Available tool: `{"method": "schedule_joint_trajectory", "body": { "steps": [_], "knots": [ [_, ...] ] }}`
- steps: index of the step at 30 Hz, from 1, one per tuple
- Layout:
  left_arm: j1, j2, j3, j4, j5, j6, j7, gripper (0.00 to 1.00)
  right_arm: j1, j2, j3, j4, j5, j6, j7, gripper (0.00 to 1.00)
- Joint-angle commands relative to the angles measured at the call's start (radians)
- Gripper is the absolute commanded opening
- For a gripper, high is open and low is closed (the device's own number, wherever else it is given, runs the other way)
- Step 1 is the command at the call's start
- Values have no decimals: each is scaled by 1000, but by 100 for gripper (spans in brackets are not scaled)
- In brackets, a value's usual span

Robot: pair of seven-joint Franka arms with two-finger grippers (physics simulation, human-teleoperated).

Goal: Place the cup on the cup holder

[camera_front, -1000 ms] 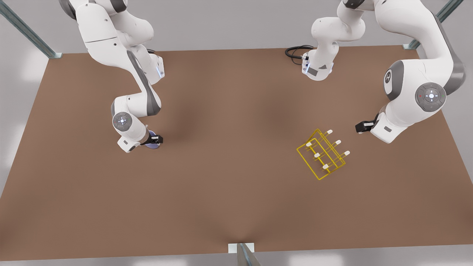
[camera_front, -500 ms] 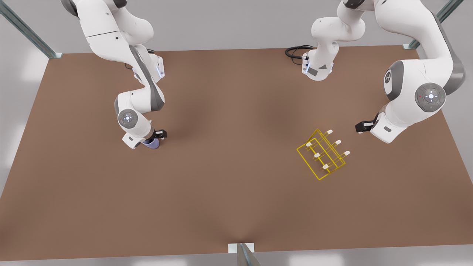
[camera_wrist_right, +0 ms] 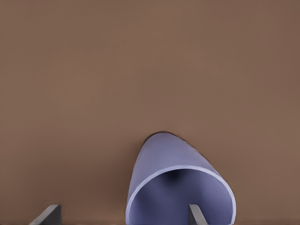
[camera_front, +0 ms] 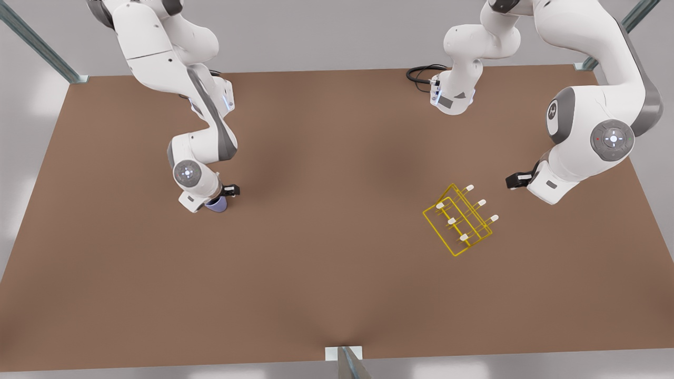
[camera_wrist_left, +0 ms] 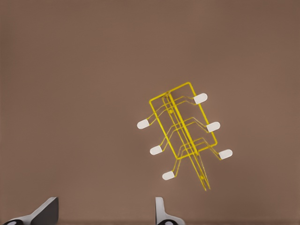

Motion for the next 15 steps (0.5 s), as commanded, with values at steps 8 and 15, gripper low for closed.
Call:
{"method": "schedule_joint_trajectory", "body": {
  "steps": [8, 15],
  "knots": [
    [0, 0, 3, 0, 1, -1, -1, 100, 0, 60, 0, 11, -2, 4, -6, 100],
    [0, 0, 5, 0, 1, -1, -1, 100, 0, 70, 0, 14, -3, 6, -4, 100]
  ]
}}
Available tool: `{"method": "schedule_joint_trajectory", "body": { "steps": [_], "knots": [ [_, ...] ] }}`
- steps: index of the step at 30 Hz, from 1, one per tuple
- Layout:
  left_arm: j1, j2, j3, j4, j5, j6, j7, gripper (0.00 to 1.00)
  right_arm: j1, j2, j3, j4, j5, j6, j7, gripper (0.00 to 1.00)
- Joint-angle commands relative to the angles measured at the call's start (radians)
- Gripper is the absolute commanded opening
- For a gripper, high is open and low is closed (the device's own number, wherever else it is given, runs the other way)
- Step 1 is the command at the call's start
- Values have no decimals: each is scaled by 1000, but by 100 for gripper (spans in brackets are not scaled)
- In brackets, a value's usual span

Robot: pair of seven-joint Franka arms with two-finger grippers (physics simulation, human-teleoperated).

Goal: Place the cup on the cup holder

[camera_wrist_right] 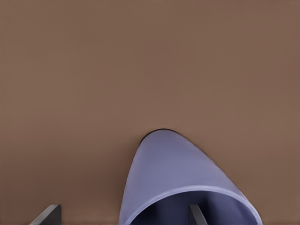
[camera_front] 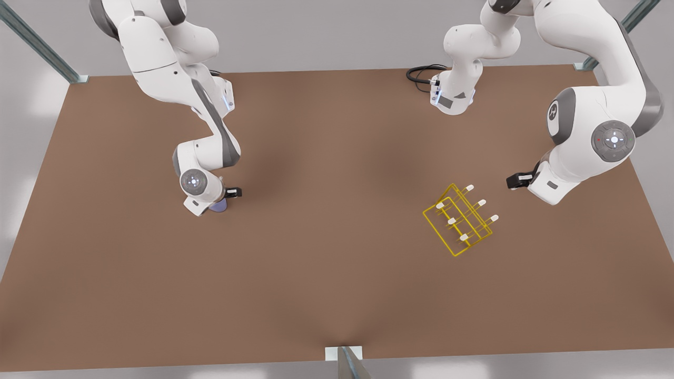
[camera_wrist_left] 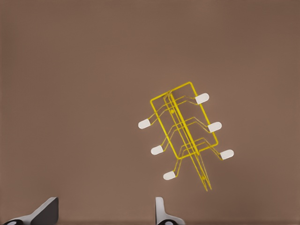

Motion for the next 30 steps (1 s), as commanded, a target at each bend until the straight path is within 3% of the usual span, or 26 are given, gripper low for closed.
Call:
{"method": "schedule_joint_trajectory", "body": {
  "steps": [1, 4, 5, 10, 12, 18, 22, 30],
  "knots": [
    [0, -1, 2, 0, 1, -1, 0, 100, 0, 0, 0, 2, 0, -2, -2, 100],
    [0, -1, 2, 0, 1, -1, 0, 100, 0, 1, 0, 9, 0, -7, -2, 100],
    [0, -1, 2, 0, 1, -1, 1, 100, 0, 6, 0, 15, 0, -11, -2, 86],
    [0, 4, 2, 0, 1, -1, 1, 100, -2, 12, 0, 16, 0, -11, -13, 77],
    [1, 4, 2, 0, 1, -1, 1, 100, -2, 13, -2, 16, 0, -11, -17, 55],
    [1, 4, 2, 0, 1, -2, 0, 100, -3, 16, -2, 16, 2, -13, -16, 44],
    [3, 4, 3, 2, -2, -14, 3, 100, -3, 18, -2, 16, 2, -13, -11, 24],
    [37, -7, 5, 5, -9, -16, 116, 100, -3, 19, -2, 32, 2, -30, -8, 21]
  ]
}}
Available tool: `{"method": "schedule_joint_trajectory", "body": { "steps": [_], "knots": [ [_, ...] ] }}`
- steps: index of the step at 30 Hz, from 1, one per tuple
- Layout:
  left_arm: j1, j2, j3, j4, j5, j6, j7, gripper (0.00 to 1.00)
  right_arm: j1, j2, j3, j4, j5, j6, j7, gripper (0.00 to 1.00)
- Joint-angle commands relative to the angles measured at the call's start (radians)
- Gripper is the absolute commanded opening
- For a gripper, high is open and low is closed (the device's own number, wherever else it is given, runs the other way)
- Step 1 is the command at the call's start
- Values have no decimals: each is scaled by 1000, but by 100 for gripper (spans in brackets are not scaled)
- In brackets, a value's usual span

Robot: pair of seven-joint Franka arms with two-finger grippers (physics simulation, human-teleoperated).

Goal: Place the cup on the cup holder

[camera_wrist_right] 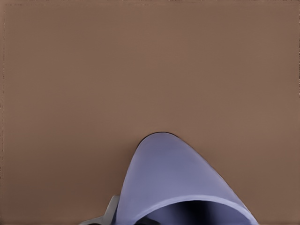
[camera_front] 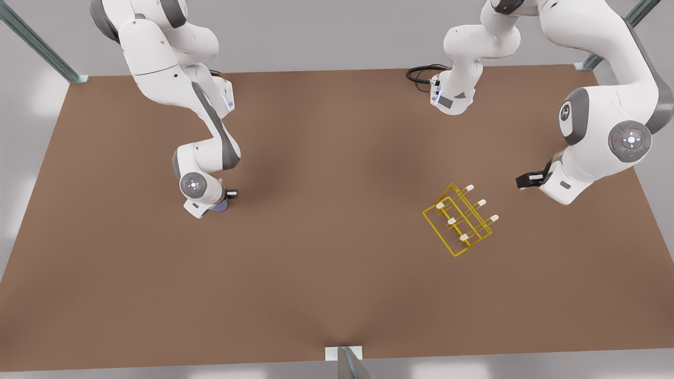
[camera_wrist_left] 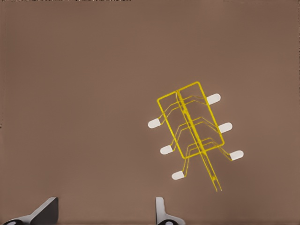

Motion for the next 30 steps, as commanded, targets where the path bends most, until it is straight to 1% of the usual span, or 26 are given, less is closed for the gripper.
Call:
{"method": "schedule_joint_trajectory", "body": {
  "steps": [1, 3, 6, 9, 11, 14, 17, 19, 21, 23, 25, 30],
  "knots": [
    [-1, -14, 0, 0, -3, -12, 85, 100, 0, -1, 0, 13, -5, -34, 8, 21],
    [-1, -22, 0, 2, -17, -38, 98, 100, 0, 4, 0, 54, -4, -83, 2, 21],
    [-1, -22, 2, 2, -15, -51, 107, 100, 5, 16, 1, 77, 7, -86, 5, 21],
    [-1, -32, 2, 2, -15, -60, 107, 100, 34, 18, 3, 100, 180, -124, -2, 21],
    [-1, -34, 2, 2, -15, -64, 108, 100, 40, 42, 3, 198, 268, -257, -2, 21],
    [-1, -37, 2, 2, -15, -74, 113, 100, 38, 64, 3, 301, 421, -475, -21, 21],
    [-1, -46, 2, 2, -15, -74, 116, 100, 11, 185, 3, 454, 587, -614, -163, 21],
    [-1, -49, 2, 2, -17, -77, 115, 100, -18, 283, 3, 534, 713, -656, -350, 21],
    [-1, -57, 0, 2, -17, -87, 115, 100, -29, 311, 3, 553, 803, -661, -511, 21],
    [-3, -59, 2, 2, -17, -89, 113, 100, -34, 325, 3, 560, 869, -661, -571, 21],
    [-3, -59, 0, 9, -17, -90, 116, 100, -26, 351, 3, 562, 1071, -666, -633, 21],
    [-1, -59, 0, 11, -17, -90, 115, 100, -11, 467, 11, 637, 1288, -663, -928, 21]
  ]
}}
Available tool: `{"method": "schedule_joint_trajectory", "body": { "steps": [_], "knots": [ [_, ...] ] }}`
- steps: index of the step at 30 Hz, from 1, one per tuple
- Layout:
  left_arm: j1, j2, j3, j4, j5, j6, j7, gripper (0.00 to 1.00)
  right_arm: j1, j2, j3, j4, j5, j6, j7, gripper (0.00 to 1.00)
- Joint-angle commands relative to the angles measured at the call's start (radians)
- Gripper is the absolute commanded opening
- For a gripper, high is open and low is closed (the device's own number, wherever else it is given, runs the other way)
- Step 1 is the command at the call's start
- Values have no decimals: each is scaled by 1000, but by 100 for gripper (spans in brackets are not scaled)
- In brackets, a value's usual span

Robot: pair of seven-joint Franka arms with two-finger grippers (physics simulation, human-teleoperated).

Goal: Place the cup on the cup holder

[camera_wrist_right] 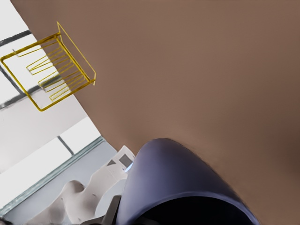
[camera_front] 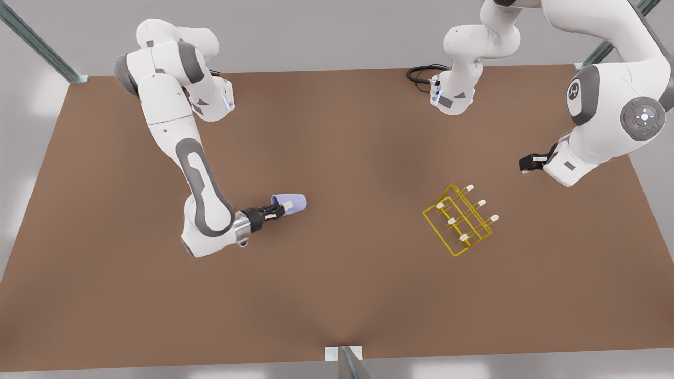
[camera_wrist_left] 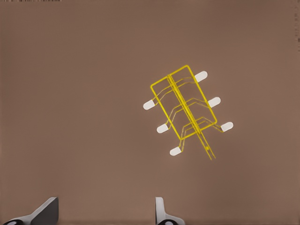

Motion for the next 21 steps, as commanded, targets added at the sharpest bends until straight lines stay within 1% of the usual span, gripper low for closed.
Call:
{"method": "schedule_joint_trajectory", "body": {
  "steps": [1, 4, 7, 9, 12, 15, 16, 21],
  "knots": [
    [-1, -1, 0, 14, 0, -9, 23, 100, 5, 63, 1, 43, 158, -29, -647, 21],
    [-1, 0, 0, 16, 2, -9, 23, 100, 25, 129, 1, 104, 254, -20, -710, 21],
    [-1, 0, 0, 16, 2, -9, 22, 100, 70, 185, 1, 168, 329, 46, -716, 21],
    [-1, 0, 1, 17, 2, -13, 22, 100, 120, 195, 1, 168, 381, 109, -718, 21],
    [-1, -1, 1, 45, 2, -39, 17, 100, 179, 208, 1, 175, 452, 152, -741, 21],
    [-1, 0, 1, 45, 2, -39, 16, 100, 215, 219, 1, 193, 456, 217, -748, 21],
    [-1, 0, 1, 45, 2, -39, 17, 100, 228, 242, 1, 231, 456, 230, -753, 21],
    [1, 0, 6, 45, 2, -39, 17, 100, 280, 284, 2, 291, 467, 326, -748, 21]
  ]
}}
